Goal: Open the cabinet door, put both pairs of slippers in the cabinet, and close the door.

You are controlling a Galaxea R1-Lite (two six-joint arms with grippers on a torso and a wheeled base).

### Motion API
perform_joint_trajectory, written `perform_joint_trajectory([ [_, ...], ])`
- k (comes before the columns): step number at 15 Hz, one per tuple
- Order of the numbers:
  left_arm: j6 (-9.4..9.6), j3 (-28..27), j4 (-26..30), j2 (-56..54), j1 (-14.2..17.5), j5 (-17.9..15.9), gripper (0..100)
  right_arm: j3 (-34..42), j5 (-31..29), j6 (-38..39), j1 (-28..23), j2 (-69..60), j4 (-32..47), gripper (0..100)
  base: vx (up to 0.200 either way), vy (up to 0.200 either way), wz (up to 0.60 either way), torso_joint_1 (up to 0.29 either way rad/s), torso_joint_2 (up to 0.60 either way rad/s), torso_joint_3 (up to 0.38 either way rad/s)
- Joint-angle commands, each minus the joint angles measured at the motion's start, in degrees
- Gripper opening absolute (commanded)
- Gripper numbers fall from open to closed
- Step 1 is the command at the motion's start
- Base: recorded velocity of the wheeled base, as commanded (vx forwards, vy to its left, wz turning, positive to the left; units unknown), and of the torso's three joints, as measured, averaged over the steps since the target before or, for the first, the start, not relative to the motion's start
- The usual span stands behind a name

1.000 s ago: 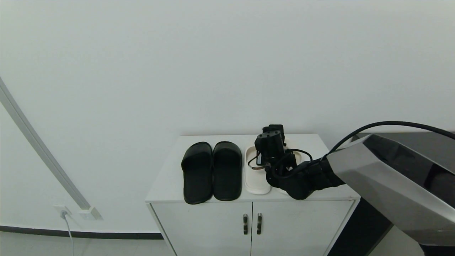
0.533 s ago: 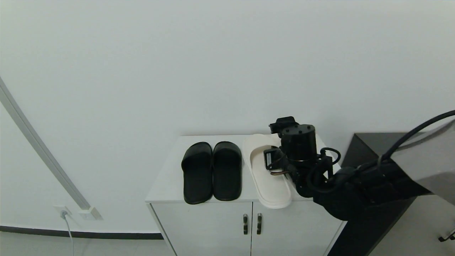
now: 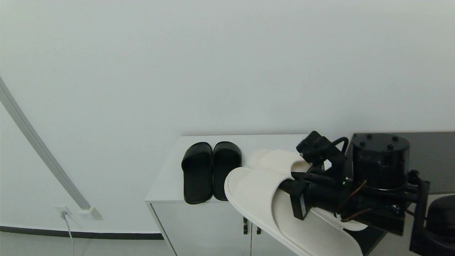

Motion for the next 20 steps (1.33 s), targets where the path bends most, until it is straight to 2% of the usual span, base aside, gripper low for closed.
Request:
perform_joint_trajectory([
  [1,-0.05,0.01,0.0,0.0,-0.02,0.01,0,4.94,4.52,-2.3,-3.63,-5.19,-0.24,0,0.0,0.0,0.0,0.0,0.0,0.0],
  [3,0.13,0.01,0.0,0.0,-0.02,0.01,0,5.64,10.06,-2.57,-5.56,-5.45,-0.33,0,0.0,0.0,0.0,0.0,0.0,0.0],
  [7,0.13,0.01,0.0,0.0,-0.02,0.01,0,4.32,10.32,-2.39,-5.03,-4.22,0.2,0,0.0,0.0,0.0,0.0,0.0,0.0],
  [9,0.13,0.01,0.0,0.09,-0.02,0.01,0,2.04,9.97,-1.6,-4.24,-2.46,0.28,0,0.0,0.0,0.0,0.0,0.0,0.0],
  [12,0.13,0.01,0.0,0.0,-0.02,0.1,0,-0.6,1.71,1.83,-0.99,0.17,1.51,0,0.0,0.0,0.0,0.0,0.0,0.0],
  [14,0.13,0.01,0.0,0.0,-0.02,0.1,0,-0.51,1.53,2.09,-0.81,0.08,1.6,0,0.0,0.0,0.0,0.0,0.0,0.0],
  [20,0.13,0.01,0.0,0.0,-0.02,0.01,0,0.37,1.53,2.09,-0.2,-0.18,1.6,0,-0.2,0.0,0.0,0.003,0.0,-0.002],
])
